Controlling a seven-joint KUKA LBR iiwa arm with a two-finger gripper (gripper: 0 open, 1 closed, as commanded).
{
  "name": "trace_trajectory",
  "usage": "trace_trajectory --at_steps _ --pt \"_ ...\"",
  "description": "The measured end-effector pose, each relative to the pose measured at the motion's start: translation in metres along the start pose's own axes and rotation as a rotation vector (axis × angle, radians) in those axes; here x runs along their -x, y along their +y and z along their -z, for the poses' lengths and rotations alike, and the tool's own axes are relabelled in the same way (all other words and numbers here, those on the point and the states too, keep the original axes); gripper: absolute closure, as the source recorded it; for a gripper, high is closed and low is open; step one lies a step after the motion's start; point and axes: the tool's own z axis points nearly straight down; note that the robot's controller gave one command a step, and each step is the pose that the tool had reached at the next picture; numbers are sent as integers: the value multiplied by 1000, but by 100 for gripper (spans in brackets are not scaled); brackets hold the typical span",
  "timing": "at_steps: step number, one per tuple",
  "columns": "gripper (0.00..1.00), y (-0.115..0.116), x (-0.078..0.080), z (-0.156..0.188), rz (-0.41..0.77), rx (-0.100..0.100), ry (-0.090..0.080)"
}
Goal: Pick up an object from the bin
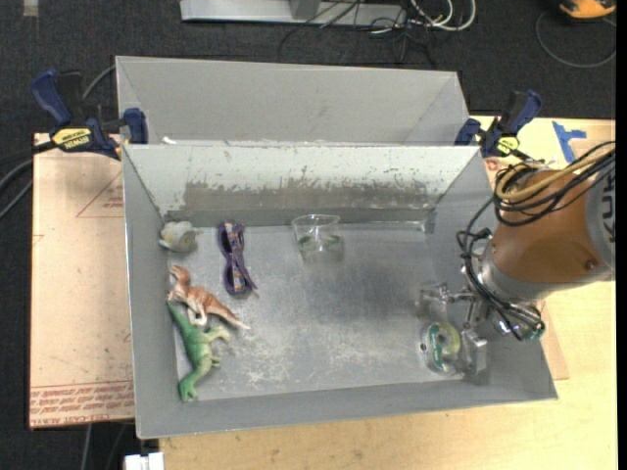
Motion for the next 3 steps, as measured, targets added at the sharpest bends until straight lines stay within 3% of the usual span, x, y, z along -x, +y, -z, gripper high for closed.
trace_trajectory --at_steps 1,2,3 --pt "0 8 3 -5 621 21 -13" --pt "100 1 1 -1 1 1 -3" --pt "100 1 1 -1 1 1 -2"
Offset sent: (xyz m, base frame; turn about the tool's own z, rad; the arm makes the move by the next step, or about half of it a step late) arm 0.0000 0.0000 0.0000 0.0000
